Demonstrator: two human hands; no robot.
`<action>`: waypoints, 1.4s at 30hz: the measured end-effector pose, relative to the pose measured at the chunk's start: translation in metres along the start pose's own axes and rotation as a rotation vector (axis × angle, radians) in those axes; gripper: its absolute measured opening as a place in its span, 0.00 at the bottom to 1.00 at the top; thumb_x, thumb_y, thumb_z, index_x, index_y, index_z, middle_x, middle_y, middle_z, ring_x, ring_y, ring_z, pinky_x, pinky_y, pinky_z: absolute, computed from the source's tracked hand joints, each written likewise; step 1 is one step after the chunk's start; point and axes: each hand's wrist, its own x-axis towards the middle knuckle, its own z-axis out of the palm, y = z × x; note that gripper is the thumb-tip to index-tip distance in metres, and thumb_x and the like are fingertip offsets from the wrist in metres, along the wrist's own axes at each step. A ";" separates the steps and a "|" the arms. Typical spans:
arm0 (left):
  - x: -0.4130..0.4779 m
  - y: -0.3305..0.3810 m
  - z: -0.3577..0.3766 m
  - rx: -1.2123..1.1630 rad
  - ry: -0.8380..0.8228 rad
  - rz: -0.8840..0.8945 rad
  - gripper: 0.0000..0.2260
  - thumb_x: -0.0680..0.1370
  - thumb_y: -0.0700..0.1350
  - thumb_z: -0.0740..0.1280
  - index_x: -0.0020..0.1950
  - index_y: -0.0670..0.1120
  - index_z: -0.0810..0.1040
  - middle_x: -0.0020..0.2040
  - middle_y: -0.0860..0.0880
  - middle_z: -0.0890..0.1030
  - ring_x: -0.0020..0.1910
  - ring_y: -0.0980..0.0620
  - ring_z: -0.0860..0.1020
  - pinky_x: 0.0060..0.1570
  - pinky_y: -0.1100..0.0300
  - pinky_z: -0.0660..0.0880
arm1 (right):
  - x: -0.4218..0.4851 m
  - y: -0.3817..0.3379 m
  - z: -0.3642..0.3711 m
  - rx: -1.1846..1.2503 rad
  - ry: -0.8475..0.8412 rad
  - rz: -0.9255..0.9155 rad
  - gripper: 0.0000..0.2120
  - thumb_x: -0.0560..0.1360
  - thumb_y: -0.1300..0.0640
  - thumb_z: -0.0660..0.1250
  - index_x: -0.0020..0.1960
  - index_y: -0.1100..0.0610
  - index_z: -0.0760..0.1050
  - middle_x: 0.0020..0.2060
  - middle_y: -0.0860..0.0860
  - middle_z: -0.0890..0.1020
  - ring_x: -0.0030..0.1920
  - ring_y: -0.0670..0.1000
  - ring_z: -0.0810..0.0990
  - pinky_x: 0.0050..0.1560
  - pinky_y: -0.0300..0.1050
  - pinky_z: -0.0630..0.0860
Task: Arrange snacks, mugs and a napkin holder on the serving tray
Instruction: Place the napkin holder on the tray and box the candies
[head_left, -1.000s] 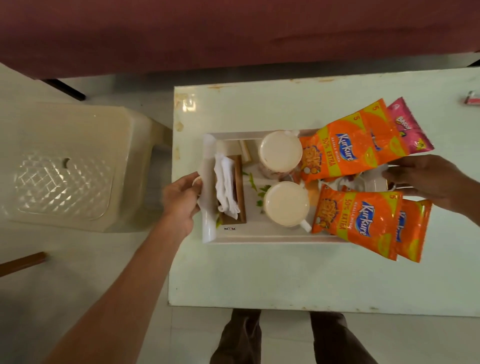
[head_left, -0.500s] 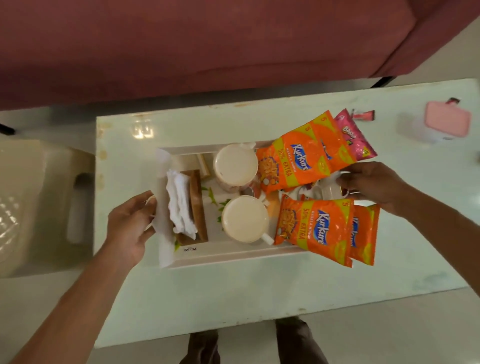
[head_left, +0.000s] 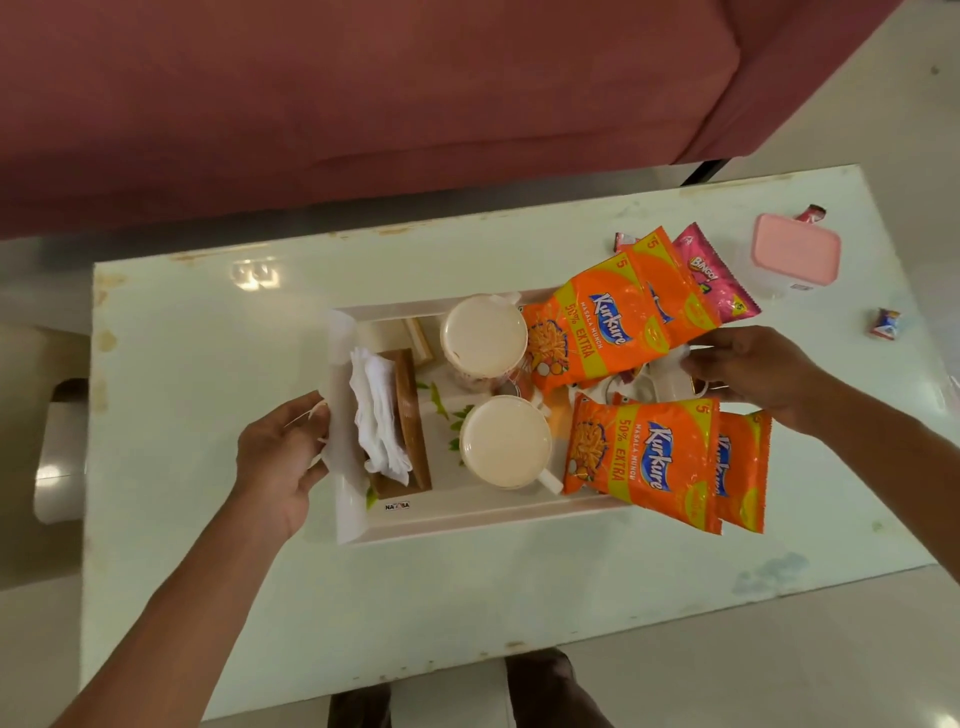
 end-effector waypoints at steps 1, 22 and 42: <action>0.000 -0.001 0.004 0.001 0.002 -0.002 0.06 0.81 0.39 0.69 0.51 0.50 0.82 0.41 0.51 0.83 0.35 0.55 0.79 0.39 0.56 0.77 | 0.003 0.002 -0.003 0.000 0.001 0.006 0.11 0.78 0.63 0.69 0.61 0.59 0.78 0.57 0.60 0.81 0.55 0.62 0.82 0.54 0.54 0.80; -0.001 -0.033 0.036 -0.014 0.059 -0.064 0.08 0.81 0.38 0.68 0.58 0.48 0.81 0.44 0.50 0.83 0.37 0.53 0.79 0.41 0.56 0.78 | 0.041 0.042 -0.011 -0.009 -0.031 0.043 0.15 0.77 0.63 0.70 0.63 0.60 0.77 0.57 0.60 0.81 0.55 0.62 0.82 0.55 0.55 0.80; 0.007 -0.037 0.037 0.016 0.075 -0.073 0.07 0.81 0.38 0.68 0.56 0.48 0.81 0.45 0.50 0.83 0.38 0.54 0.80 0.39 0.57 0.79 | 0.049 0.045 -0.014 -0.045 -0.043 0.005 0.14 0.77 0.63 0.70 0.63 0.59 0.77 0.57 0.59 0.81 0.56 0.62 0.82 0.55 0.56 0.80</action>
